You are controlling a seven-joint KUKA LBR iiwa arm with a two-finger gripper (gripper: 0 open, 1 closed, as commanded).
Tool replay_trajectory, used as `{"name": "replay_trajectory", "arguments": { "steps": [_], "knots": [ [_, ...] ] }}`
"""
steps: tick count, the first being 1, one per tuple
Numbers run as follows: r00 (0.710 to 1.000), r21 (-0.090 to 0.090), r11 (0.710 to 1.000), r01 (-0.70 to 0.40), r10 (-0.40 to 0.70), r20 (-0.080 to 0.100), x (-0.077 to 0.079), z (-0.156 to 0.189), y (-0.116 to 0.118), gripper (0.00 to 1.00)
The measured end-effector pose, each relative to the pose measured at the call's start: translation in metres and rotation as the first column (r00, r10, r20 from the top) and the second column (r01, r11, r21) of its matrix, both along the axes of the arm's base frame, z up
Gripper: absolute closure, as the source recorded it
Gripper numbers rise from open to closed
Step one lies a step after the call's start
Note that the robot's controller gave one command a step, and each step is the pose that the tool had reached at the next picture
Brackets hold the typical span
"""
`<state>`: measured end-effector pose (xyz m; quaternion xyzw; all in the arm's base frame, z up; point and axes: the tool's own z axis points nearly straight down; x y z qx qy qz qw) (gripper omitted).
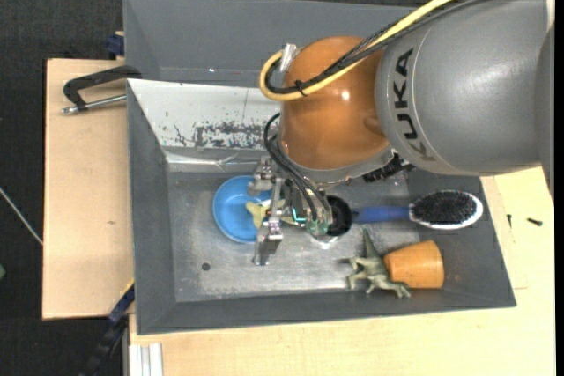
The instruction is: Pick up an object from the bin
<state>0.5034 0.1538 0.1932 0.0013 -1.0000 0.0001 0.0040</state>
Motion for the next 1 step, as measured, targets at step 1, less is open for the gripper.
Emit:
{"name": "replay_trajectory", "arguments": {
  "steps": [1],
  "knots": [
    [0.99,0.004,0.991,0.137,-0.137,0.015,0.01,-0.1234,-0.0162,0.0]
  ]
}}
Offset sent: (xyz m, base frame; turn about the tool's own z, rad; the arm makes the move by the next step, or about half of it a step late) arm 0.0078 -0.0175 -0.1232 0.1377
